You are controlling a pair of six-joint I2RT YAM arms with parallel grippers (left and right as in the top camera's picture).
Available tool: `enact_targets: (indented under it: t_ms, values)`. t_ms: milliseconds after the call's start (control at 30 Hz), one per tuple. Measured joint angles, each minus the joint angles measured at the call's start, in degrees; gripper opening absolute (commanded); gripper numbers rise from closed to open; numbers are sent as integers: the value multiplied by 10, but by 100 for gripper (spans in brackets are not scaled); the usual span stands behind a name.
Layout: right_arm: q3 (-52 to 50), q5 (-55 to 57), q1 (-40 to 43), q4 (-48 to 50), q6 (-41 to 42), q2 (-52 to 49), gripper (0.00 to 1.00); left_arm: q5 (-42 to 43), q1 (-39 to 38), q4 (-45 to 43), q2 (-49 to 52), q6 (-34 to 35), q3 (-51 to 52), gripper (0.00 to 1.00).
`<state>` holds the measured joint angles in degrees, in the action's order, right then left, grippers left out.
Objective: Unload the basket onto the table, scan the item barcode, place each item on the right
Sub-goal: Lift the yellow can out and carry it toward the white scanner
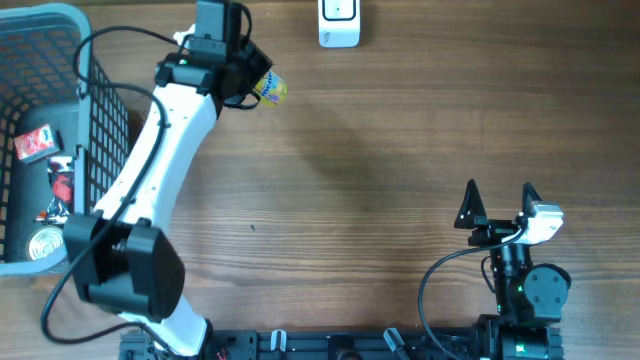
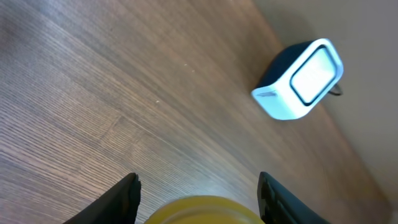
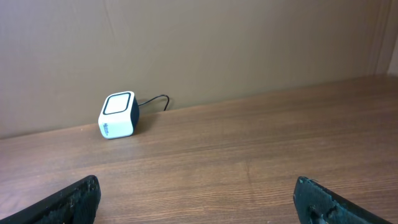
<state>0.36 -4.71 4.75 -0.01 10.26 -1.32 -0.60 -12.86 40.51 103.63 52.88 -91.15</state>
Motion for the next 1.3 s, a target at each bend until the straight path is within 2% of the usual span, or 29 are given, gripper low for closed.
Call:
enact_targets:
  t_ms: [167, 600, 1300]
  values:
    - [0, 0, 0, 0, 0, 0, 100, -23, -12, 0, 22, 0, 0, 57]
    - [0, 0, 0, 0, 0, 0, 100, -82, -22, -3, 80, 0, 0, 56]
    - [0, 0, 0, 0, 0, 0, 100, -118, -22, -39, 136, 0, 0, 57]
